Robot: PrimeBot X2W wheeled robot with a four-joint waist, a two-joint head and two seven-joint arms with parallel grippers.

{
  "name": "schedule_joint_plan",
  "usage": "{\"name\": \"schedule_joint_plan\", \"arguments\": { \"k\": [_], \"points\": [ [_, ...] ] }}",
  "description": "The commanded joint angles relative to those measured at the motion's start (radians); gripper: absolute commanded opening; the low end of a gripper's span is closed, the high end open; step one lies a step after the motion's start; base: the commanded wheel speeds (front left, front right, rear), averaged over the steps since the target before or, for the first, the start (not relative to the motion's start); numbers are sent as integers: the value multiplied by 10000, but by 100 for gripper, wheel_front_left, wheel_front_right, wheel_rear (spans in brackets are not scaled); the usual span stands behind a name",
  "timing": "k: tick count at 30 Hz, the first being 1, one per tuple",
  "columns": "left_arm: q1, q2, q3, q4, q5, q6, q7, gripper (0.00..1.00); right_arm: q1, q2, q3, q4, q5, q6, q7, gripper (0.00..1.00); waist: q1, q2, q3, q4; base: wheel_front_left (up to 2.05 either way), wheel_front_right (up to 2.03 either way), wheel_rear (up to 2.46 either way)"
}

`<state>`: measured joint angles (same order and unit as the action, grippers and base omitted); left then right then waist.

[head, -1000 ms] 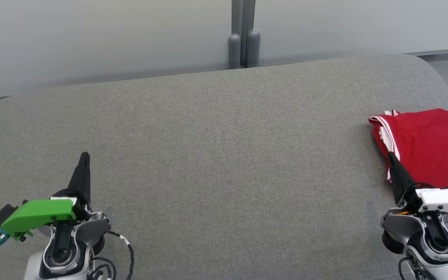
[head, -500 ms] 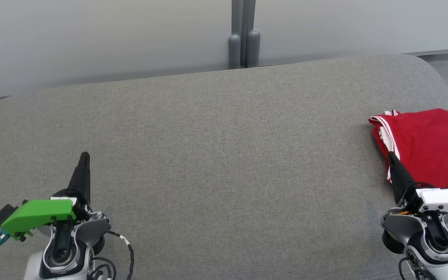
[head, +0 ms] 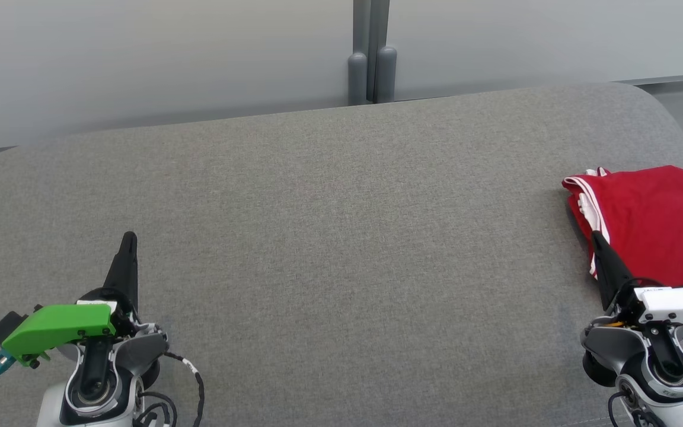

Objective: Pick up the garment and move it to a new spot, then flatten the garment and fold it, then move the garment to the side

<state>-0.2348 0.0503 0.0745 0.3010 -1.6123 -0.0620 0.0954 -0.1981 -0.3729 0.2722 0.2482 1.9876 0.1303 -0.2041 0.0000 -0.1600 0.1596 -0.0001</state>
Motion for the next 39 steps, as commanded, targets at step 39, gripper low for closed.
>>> {"name": "schedule_joint_plan", "arguments": {
  "k": [39],
  "points": [
    [-50, -6, 51, -7, 67, -25, 28, 0, -83, -98, 68, -60, 91, 8, -89, 0, 0, 0, 1, 0, 0, 0, 0]
  ]
}}
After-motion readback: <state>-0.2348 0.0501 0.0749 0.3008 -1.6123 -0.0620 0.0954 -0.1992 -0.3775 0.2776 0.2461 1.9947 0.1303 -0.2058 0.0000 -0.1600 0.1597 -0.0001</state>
